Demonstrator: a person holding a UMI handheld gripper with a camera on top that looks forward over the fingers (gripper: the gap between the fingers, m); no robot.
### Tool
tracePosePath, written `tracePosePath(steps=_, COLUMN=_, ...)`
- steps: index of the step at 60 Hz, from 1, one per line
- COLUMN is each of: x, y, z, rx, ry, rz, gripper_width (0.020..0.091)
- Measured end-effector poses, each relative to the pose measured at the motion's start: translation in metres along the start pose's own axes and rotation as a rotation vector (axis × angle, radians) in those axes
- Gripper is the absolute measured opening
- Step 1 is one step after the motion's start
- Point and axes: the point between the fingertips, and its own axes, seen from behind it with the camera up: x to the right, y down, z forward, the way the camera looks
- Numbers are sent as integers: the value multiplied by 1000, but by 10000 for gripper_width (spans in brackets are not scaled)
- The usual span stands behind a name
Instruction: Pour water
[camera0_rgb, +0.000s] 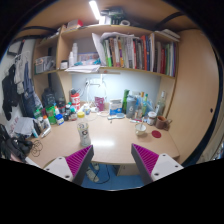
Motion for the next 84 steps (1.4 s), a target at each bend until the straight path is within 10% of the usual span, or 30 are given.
tracePosePath(steps=61, x=-206, y=28, z=373, rx=245, ry=-370, rz=-120, gripper_width=838)
tracePosePath(steps=66, x=-209, y=32, z=383, rx=228, ry=-371, rz=-119, gripper_width=596)
tracePosePath(steps=84, x=-203, y=36, z=389, rx=179, ry=-326, rz=-104, gripper_width=476)
